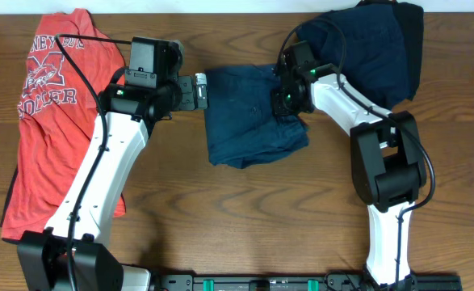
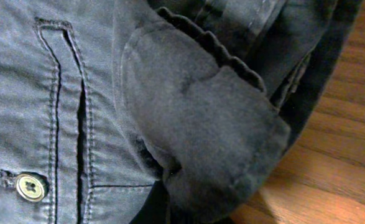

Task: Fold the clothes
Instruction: 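Grasp the folded shorts' right end with the right gripper, then lift the folded shorts with the right gripper and carry them to the top-right pile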

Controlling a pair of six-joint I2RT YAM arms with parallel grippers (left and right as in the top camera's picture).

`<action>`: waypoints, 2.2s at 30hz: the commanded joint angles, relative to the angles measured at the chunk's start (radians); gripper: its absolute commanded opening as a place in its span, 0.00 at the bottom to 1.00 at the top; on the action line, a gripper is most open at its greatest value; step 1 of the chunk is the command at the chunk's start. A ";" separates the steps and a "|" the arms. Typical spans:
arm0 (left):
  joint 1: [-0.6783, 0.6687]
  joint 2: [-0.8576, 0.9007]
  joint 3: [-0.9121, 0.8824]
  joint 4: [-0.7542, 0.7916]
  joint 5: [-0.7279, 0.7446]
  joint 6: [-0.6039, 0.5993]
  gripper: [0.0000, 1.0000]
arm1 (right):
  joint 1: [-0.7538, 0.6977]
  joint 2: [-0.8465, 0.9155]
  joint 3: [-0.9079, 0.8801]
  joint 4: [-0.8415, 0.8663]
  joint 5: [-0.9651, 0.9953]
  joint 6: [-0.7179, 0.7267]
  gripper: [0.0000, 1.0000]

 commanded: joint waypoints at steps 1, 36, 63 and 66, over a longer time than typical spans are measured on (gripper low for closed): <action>0.004 0.000 0.010 -0.003 -0.010 0.014 0.98 | -0.003 0.151 -0.070 -0.030 0.039 0.013 0.01; 0.004 0.000 0.010 0.001 -0.010 0.013 0.98 | -0.144 -0.354 0.074 0.397 -0.261 0.297 0.01; 0.004 0.002 0.010 0.001 -0.017 0.013 0.98 | -0.370 -0.364 0.090 0.491 0.333 0.792 0.01; 0.004 0.002 0.010 0.001 -0.017 0.013 0.98 | -0.370 -0.364 0.090 0.435 0.329 0.829 0.02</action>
